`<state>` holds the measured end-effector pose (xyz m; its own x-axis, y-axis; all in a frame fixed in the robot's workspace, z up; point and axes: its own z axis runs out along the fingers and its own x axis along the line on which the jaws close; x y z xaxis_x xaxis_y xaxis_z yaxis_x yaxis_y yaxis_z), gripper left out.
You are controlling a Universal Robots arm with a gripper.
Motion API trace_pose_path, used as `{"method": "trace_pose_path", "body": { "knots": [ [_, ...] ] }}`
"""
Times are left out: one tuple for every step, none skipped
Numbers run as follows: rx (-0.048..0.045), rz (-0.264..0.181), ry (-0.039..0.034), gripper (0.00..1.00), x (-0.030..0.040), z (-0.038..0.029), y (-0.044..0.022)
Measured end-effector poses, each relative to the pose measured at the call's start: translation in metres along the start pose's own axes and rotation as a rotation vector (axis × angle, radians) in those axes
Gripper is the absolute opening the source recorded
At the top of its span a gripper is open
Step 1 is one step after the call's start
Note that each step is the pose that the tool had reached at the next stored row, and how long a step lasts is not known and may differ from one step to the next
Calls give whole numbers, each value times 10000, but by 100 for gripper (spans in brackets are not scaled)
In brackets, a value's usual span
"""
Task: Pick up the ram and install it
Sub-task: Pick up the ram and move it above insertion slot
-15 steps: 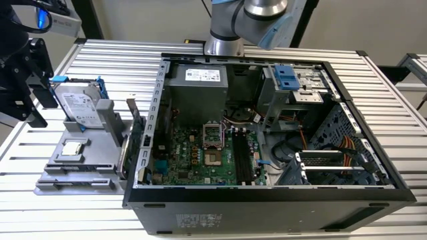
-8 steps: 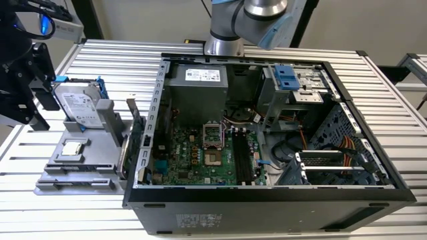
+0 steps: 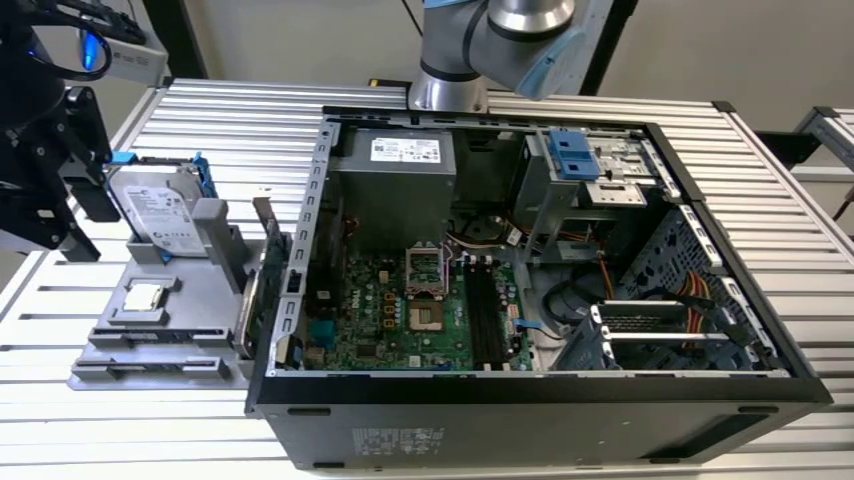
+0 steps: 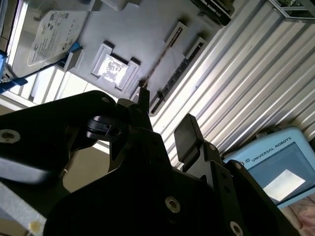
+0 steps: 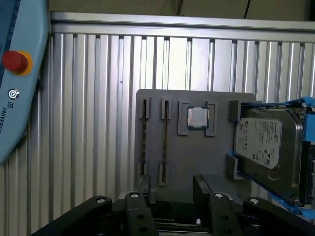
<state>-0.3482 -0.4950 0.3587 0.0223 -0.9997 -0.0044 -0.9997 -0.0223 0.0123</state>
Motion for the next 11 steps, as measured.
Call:
{"method": "trace_pose_path", "body": {
  "knots": [
    [2,0,-2,100,0,5,0],
    [1,0,-1,100,0,8,0],
    [0,0,0,100,0,12,0],
    [0,0,0,100,0,17,0],
    [-1,0,1,100,0,22,0],
    [0,0,0,100,0,29,0],
    [-1,0,0,100,0,35,0],
    [-1,0,1,100,0,42,-1],
    [-1,0,1,100,0,48,0],
    [-1,0,1,100,0,54,-1],
    [-1,0,1,100,0,61,-1]
  ]
}}
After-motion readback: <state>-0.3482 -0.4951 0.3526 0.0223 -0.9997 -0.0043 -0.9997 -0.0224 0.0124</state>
